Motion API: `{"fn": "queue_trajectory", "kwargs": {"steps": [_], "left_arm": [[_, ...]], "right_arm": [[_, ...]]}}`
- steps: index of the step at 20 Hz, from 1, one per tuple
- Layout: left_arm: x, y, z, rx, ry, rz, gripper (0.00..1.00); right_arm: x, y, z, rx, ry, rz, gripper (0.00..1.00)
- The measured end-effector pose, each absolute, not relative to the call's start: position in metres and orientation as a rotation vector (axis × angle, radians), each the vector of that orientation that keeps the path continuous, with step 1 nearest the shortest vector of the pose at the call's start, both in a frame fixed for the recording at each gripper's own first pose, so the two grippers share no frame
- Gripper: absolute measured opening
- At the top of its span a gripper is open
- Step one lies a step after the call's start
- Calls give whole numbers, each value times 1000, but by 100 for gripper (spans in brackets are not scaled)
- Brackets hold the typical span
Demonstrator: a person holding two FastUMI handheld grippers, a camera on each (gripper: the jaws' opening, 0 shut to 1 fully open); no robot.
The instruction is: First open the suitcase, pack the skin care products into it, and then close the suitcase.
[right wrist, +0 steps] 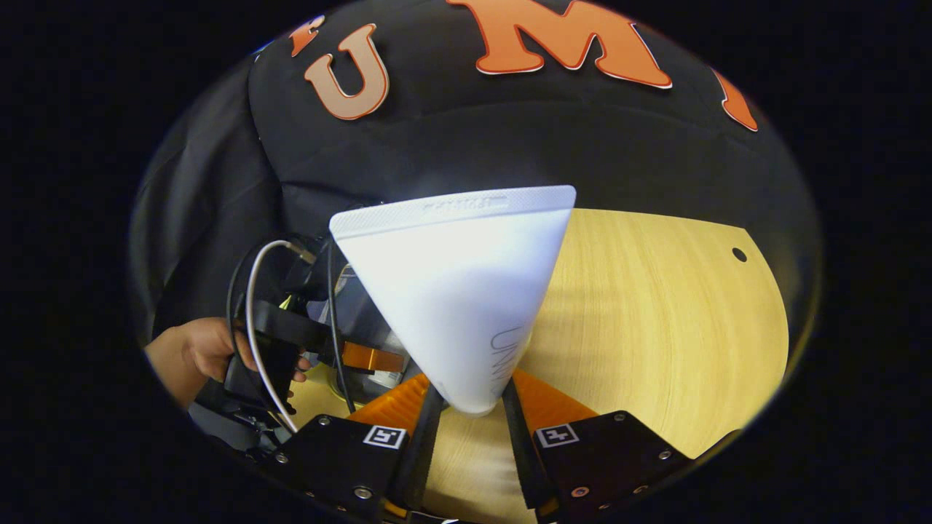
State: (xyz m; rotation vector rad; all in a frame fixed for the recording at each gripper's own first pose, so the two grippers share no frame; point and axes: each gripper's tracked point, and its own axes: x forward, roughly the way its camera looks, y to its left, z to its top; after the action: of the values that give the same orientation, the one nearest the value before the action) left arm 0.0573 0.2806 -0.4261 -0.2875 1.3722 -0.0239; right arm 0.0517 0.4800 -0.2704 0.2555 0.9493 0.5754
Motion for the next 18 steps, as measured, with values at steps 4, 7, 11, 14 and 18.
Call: {"fn": "queue_trajectory", "kwargs": {"steps": [4, 7, 11, 14, 18], "left_arm": [[58, 314, -391, -215, 1218, 11, 86], [60, 353, -354, -151, 1078, 76, 99], [48, 400, -317, -148, 946, 162, 99], [35, 442, -293, -86, 866, 251, 99], [15, 489, -274, -95, 815, 365, 99]], "right_arm": [[53, 511, -279, 264, 988, 634, 51], [48, 532, -292, 267, 1038, 672, 51], [41, 557, -316, 262, 1121, 709, 51], [37, 571, -340, 236, 1191, 717, 46], [27, 587, -364, 254, 1324, 718, 51]]}}
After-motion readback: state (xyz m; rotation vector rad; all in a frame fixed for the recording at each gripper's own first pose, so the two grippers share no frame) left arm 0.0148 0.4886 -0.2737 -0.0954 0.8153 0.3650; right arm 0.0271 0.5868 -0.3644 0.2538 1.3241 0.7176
